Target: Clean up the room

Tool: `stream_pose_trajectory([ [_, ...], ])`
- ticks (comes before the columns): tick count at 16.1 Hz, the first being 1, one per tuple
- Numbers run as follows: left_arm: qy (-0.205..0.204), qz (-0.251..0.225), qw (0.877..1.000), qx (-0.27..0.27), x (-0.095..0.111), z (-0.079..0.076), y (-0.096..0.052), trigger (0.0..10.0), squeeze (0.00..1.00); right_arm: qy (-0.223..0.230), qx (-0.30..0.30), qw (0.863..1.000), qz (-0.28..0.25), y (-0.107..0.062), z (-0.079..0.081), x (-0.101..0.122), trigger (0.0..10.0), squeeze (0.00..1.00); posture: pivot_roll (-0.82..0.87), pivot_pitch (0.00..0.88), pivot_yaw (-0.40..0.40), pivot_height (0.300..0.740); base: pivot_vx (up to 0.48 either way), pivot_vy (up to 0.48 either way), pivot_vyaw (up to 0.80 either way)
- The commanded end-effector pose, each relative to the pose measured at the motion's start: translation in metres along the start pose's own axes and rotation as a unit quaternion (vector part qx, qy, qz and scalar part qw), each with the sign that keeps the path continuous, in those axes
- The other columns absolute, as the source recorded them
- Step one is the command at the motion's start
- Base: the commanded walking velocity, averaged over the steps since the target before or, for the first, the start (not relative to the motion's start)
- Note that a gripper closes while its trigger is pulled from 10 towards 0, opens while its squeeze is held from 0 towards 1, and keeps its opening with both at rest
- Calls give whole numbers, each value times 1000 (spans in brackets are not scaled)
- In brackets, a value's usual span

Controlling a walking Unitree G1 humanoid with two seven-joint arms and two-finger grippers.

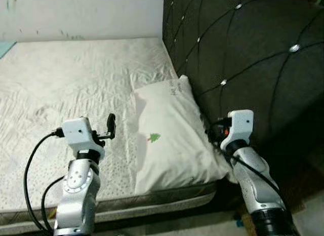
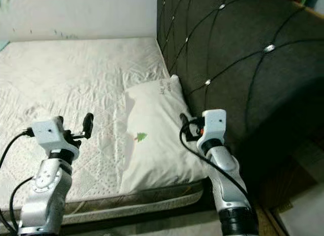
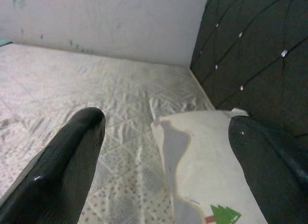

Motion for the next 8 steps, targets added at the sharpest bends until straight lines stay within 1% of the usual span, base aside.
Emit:
stream_pose_trajectory([
  [1,13,13,1000,4,-6,-1,-1,10000,0,-16,22,1000,0,-2,7,2,10000,0,-22,0,14,740,0,0,0],
  [3,42,21,999,17,-7,2,1,10000,0,-30,31,999,6,-2,8,3,10000,0,-39,0,31,740,0,0,0],
  [4,38,27,999,20,-7,5,2,10000,0,-41,37,998,5,-1,7,7,10000,0,-53,0,45,740,0,0,0],
  [6,41,25,999,15,-5,4,3,10000,0,-35,40,999,14,-6,5,8,10000,0,-61,0,74,740,0,0,0],
  [7,42,22,999,17,-4,5,2,10000,0,-22,60,998,26,-13,9,3,10000,0,-63,0,83,740,0,0,0],
  [8,41,22,999,19,-5,5,1,10000,0,-18,65,997,29,-15,11,1,10000,0,-63,0,83,740,0,0,0],
])
Point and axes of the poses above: a point about 5 cm out from each wrist's last joint towards the gripper, its own y axis pointing out of the wrist towards the gripper, its own x axis along the axis of the wrist's last joint, z = x × y, the point moved 4 cm from there along y, pointing out of the wrist towards the gripper, and after that the axes turned 13 degrees about y, right-handed, at the moved point
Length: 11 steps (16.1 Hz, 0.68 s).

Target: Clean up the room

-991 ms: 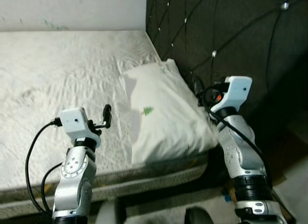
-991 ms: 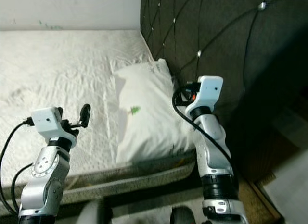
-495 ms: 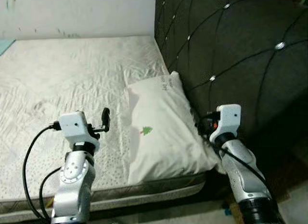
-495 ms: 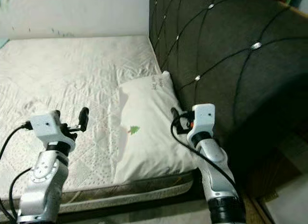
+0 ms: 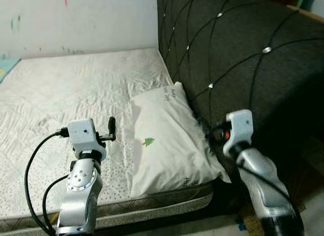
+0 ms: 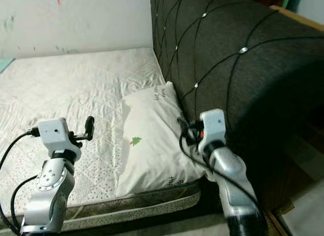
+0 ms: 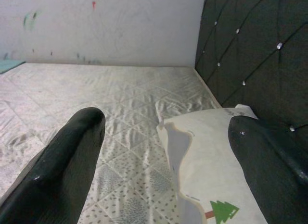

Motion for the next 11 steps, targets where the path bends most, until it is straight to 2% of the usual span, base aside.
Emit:
stream_pose_trajectory([
  [1,-2,7,1000,9,-2,4,-2,10000,0,-1,21,1000,-6,0,12,5,10000,0,-66,0,88,740,0,0,0],
  [2,-14,15,1000,5,-6,1,-8,10000,0,1,1,1000,-27,3,20,9,10000,0,-64,0,72,740,0,0,0],
  [3,-28,16,999,1,-7,-2,-13,10000,0,18,-43,998,-35,4,19,6,10000,0,-65,0,55,740,0,0,0],
  [5,-43,25,999,1,-9,-4,-16,10000,0,57,-76,995,-38,-1,29,-3,10000,0,-58,0,28,740,0,0,0],
  [6,-47,25,999,0,-9,-3,-16,10000,0,68,-82,994,-38,-2,33,-4,10000,0,-56,0,22,740,0,0,0],
  [8,-53,27,998,-5,-9,-5,-18,10000,0,60,-74,995,-39,-4,34,-2,10000,0,-57,0,19,740,0,0,675],
  [9,-55,25,998,-14,-8,-7,-20,10000,0,57,-79,994,-40,-4,30,0,10000,0,-58,0,15,740,0,0,794],
  [11,-61,26,998,-18,-7,-8,-21,10000,0,60,-104,992,-42,-4,15,4,10000,0,-60,3,11,740,0,0,0],
])
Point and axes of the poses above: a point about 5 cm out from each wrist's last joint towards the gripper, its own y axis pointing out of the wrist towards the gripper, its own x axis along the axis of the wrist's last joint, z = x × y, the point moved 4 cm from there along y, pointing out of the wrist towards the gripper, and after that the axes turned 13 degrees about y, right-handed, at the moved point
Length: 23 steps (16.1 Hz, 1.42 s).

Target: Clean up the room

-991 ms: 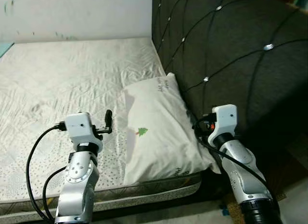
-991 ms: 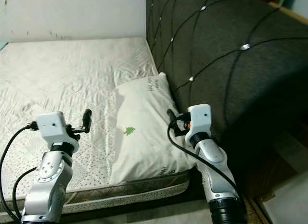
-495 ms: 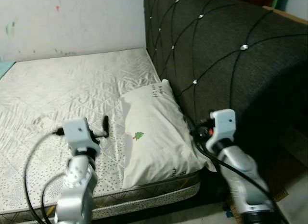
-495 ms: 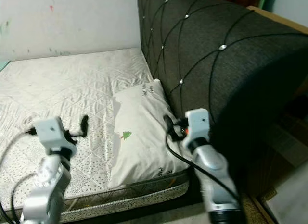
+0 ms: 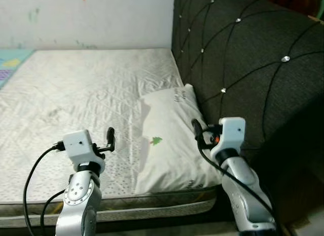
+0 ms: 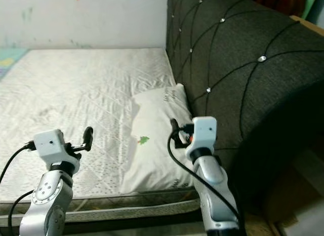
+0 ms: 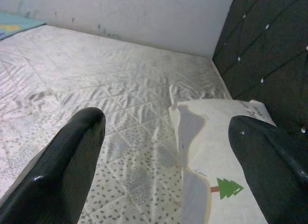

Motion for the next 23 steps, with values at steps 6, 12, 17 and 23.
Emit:
stream_pose_trajectory([
  [6,-4,-16,1000,-9,11,0,1,10000,0,17,-51,998,-16,1,-29,11,10000,0,-56,19,22,740,0,0,0],
  [12,-9,-17,1000,-13,13,-3,1,10000,0,18,-46,999,-6,0,-29,6,10000,0,-51,24,14,740,0,291,0],
  [17,-10,-16,1000,-12,12,-3,1,10000,0,11,-41,999,-4,5,-31,7,10000,0,-46,23,4,740,0,293,0],
  [23,-11,-17,1000,-11,13,-2,1,10000,0,35,-28,999,-9,7,-26,9,10000,0,-38,15,-1,740,0,294,0],
])
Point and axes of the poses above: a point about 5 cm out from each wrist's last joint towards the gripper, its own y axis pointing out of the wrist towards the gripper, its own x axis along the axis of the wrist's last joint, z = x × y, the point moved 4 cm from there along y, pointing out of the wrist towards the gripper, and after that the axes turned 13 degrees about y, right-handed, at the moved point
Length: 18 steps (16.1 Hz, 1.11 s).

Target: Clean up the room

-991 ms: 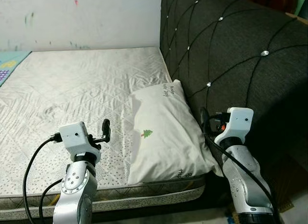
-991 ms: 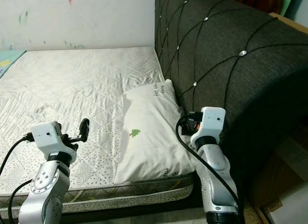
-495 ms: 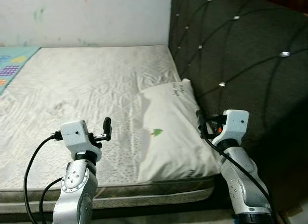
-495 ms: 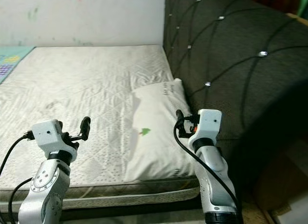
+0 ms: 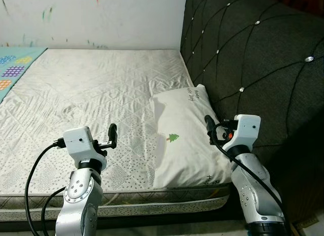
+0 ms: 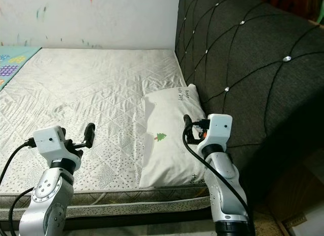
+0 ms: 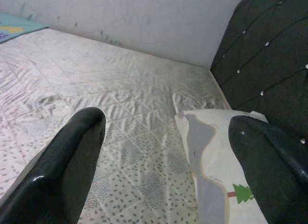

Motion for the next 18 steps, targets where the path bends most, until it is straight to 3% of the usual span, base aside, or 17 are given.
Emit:
stream_pose_trajectory([
  [1,-1,-3,1000,3,3,2,0,10000,0,3,4,1000,-5,1,2,3,10000,0,-37,13,-1,740,0,315,0],
  [13,-2,-5,1000,3,4,2,2,10000,0,-3,13,1000,-1,3,3,2,10000,0,-41,14,1,740,0,333,0],
  [18,-14,-19,1000,-12,8,-2,1,10000,0,-6,16,1000,1,3,4,1,10000,0,-42,18,0,740,0,0,0],
])
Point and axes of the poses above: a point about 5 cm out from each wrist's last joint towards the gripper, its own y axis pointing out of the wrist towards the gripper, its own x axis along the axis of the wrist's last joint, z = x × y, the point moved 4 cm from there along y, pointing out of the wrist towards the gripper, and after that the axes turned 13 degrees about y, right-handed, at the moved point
